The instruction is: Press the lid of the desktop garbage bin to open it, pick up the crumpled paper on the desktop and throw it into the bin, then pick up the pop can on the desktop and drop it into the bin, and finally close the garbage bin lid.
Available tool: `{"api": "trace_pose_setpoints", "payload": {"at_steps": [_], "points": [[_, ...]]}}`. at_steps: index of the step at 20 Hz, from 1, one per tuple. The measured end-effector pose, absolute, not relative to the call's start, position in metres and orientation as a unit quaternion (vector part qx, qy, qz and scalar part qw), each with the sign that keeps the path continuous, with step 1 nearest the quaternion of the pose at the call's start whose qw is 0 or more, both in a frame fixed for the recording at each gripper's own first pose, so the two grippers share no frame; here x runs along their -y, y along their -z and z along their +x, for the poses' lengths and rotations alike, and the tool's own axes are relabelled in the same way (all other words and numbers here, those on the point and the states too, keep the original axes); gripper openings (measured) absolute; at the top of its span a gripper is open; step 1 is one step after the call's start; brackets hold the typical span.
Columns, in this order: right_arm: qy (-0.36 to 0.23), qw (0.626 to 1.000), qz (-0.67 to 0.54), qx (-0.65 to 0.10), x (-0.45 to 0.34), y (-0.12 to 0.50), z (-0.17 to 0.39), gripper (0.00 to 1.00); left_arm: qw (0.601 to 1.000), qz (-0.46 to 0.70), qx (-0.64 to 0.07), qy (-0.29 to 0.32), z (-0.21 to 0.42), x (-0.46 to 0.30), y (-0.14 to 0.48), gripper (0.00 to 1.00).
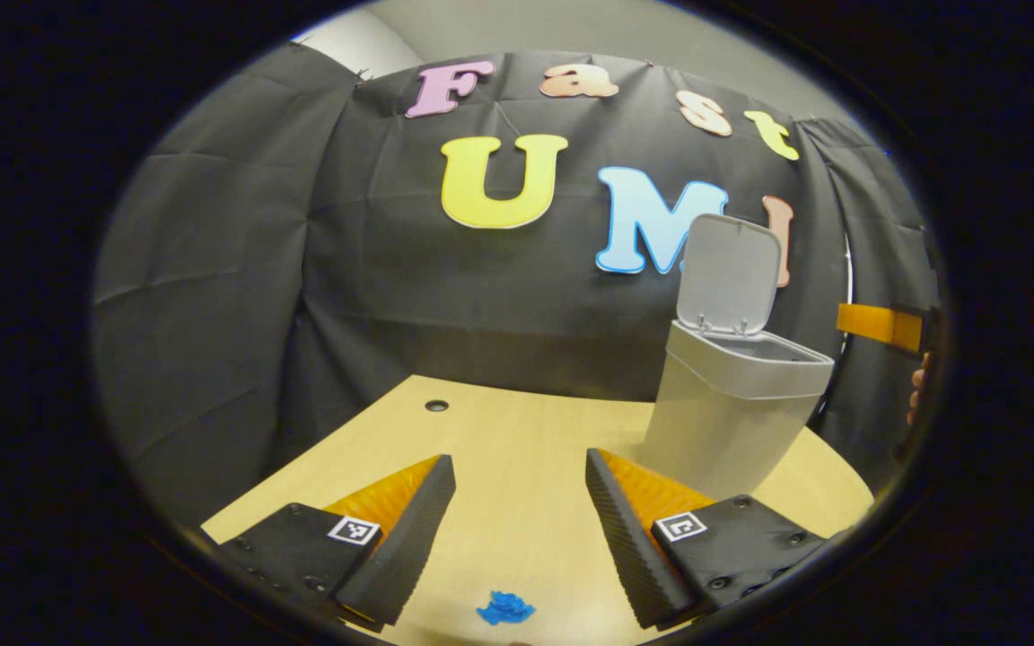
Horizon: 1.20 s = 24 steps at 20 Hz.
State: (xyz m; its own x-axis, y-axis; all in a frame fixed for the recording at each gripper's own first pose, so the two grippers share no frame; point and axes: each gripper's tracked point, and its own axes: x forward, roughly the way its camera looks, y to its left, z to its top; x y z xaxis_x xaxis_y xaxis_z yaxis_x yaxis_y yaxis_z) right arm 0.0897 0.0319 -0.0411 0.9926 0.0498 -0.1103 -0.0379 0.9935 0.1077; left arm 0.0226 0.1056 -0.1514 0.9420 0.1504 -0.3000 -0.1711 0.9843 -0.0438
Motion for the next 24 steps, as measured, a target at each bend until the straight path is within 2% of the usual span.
{"api": "trace_pose_setpoints", "payload": {"at_steps": [1,2,3,15,24], "points": [[-0.023,0.997,0.053,-0.056,-0.033,0.04,0.089,0.76,0.983,-0.034,-0.157,-0.083,0.021,-0.106,0.159,0.96],[-0.022,0.997,0.053,-0.055,-0.034,0.041,0.089,0.84,0.982,-0.033,-0.167,-0.082,0.02,-0.106,0.168,0.96],[-0.02,0.997,0.054,-0.052,-0.033,0.039,0.088,0.86,0.981,-0.033,-0.176,-0.081,0.018,-0.105,0.175,0.96],[-0.027,0.999,0.029,-0.031,-0.044,0.032,0.071,0.87,0.952,-0.016,-0.297,-0.072,-0.015,-0.102,0.288,0.96],[-0.036,0.997,0.027,-0.058,-0.054,0.044,0.066,0.87,0.922,-0.007,-0.382,-0.067,-0.038,-0.108,0.367,0.96]]}}
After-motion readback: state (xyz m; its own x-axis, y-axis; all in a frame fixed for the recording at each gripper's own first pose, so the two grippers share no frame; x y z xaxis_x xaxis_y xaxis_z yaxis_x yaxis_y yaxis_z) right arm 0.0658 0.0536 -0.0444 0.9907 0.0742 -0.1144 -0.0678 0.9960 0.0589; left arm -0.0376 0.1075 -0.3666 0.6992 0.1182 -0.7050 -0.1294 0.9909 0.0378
